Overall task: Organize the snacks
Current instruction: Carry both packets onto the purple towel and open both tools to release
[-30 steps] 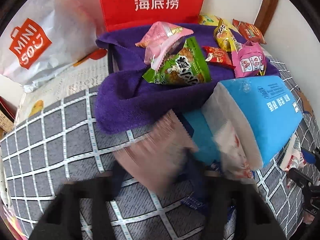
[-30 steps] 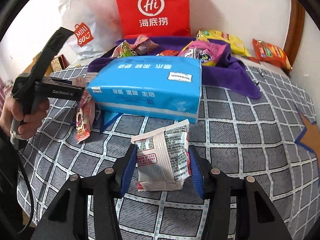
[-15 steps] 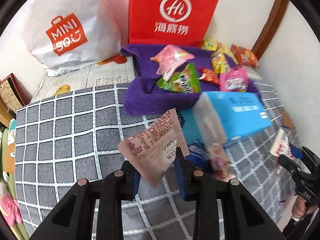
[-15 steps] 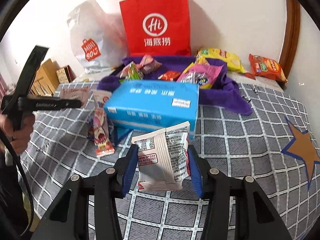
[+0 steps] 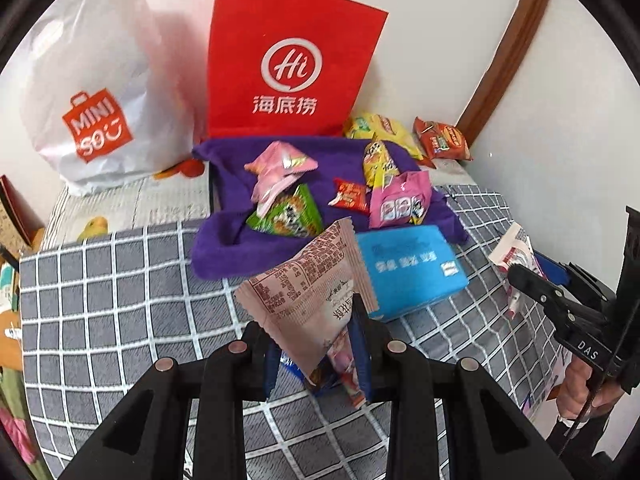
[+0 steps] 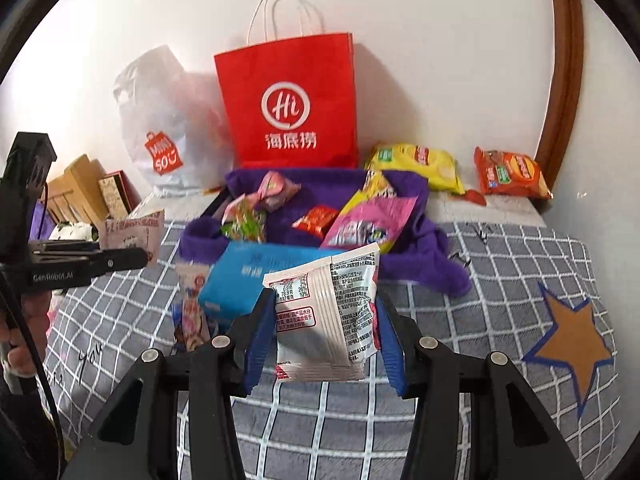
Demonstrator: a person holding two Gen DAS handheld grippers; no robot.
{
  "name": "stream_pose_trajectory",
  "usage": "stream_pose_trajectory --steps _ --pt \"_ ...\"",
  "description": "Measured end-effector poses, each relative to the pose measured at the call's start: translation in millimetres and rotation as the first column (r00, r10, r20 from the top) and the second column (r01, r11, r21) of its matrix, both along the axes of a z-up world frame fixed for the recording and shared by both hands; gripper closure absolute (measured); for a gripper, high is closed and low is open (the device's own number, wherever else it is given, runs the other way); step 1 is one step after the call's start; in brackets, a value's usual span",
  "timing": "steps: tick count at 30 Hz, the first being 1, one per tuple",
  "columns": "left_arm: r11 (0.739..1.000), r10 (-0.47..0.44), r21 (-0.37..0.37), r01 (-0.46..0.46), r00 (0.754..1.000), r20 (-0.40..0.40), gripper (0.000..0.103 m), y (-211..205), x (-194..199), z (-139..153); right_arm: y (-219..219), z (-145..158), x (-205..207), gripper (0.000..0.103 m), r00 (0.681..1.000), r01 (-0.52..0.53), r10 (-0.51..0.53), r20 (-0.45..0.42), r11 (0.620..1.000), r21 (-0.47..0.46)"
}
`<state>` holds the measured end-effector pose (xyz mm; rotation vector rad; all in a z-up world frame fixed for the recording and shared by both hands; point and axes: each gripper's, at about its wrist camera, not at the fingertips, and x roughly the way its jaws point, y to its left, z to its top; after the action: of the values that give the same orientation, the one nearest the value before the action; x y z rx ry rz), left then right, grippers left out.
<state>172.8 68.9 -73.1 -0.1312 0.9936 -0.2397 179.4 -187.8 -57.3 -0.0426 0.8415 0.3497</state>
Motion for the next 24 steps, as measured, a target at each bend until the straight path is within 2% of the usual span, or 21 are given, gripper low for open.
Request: stream_pose_trajectory --steps 8,15,24 --pt "1.0 -0.004 0.005 0.004 1.0 0.01 0.074 -5.6 27.4 11.1 -1.8 13.9 35.2 0.055 1.0 0.021 -0.021 0.014 1.0 -0.008" --pt "1.0 0.02 0.017 -0.019 1.0 -0.011 0.074 -2.0 74.5 9.9 5.5 23.6 80.4 0.055 0.999 0.009 -0.008 0.047 1.0 -0.023" --pt "0.999 -0.006 0.033 0.008 0.998 -0.068 0.074 -13.4 142.6 -16.6 20.0 -4.9 163.0 0.054 1.0 -0.023 0.023 0.005 1.0 0.01"
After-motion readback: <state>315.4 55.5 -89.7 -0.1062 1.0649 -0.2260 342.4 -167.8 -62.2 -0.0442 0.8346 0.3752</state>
